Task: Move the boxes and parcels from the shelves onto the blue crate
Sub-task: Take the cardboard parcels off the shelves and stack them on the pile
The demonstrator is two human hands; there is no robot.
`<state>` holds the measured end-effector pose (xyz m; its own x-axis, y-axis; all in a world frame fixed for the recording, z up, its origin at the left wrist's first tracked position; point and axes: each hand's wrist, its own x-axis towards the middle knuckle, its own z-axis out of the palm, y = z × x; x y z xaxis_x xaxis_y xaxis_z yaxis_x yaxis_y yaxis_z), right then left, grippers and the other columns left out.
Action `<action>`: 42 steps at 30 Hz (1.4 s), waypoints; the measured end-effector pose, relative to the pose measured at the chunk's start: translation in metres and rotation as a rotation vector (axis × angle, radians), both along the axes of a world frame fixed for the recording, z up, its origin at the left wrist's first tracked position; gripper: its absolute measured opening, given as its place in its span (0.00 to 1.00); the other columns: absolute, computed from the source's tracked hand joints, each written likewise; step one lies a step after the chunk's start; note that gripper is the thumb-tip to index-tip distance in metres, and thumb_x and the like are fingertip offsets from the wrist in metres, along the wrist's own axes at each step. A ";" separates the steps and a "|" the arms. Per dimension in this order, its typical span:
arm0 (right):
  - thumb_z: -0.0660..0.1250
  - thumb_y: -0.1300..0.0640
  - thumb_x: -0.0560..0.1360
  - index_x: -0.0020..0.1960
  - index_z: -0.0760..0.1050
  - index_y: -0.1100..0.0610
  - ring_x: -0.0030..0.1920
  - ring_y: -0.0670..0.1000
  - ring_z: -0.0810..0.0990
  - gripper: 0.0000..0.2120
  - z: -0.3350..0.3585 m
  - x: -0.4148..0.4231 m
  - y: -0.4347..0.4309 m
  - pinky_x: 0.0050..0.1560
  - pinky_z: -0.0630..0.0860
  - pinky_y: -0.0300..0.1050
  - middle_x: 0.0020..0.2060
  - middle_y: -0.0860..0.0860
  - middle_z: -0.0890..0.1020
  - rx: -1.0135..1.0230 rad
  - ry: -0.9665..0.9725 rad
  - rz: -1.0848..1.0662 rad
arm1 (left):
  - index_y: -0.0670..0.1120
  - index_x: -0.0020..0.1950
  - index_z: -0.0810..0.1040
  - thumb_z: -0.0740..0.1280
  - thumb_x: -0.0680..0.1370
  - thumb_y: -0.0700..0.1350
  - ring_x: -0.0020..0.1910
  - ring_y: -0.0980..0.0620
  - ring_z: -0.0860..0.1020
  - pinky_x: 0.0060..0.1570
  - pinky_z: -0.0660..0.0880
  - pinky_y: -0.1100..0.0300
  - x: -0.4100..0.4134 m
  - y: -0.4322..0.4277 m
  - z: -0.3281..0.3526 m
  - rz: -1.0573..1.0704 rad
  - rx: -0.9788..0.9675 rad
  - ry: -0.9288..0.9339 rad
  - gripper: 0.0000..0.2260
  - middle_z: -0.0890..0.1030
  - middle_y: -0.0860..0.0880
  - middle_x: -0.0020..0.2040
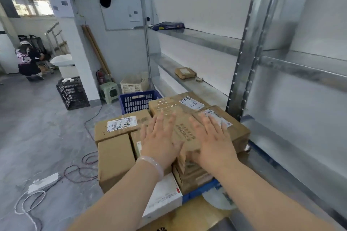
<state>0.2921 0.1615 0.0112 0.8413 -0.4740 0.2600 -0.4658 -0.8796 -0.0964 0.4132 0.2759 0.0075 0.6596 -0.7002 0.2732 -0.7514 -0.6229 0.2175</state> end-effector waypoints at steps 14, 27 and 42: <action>0.63 0.34 0.73 0.79 0.37 0.42 0.78 0.54 0.38 0.46 -0.048 -0.278 0.050 0.74 0.33 0.55 0.79 0.51 0.41 0.060 0.031 -0.737 | 0.61 0.79 0.41 0.60 0.77 0.65 0.79 0.47 0.45 0.75 0.43 0.42 -0.234 -0.072 -0.038 -0.772 0.019 0.004 0.37 0.44 0.49 0.81; 0.68 0.33 0.70 0.79 0.49 0.44 0.79 0.57 0.48 0.46 -0.050 -0.613 0.102 0.75 0.43 0.59 0.79 0.54 0.50 0.031 0.017 -1.203 | 0.62 0.78 0.40 0.58 0.78 0.64 0.79 0.48 0.41 0.75 0.40 0.43 -0.584 -0.090 -0.035 -1.285 0.079 0.041 0.35 0.39 0.52 0.80; 0.58 0.32 0.75 0.79 0.38 0.44 0.79 0.54 0.39 0.43 -0.073 -0.895 0.160 0.76 0.40 0.58 0.79 0.52 0.41 0.208 0.025 -1.658 | 0.62 0.78 0.38 0.56 0.78 0.65 0.79 0.48 0.42 0.76 0.42 0.45 -0.886 -0.088 -0.058 -1.623 0.254 -0.002 0.35 0.38 0.51 0.80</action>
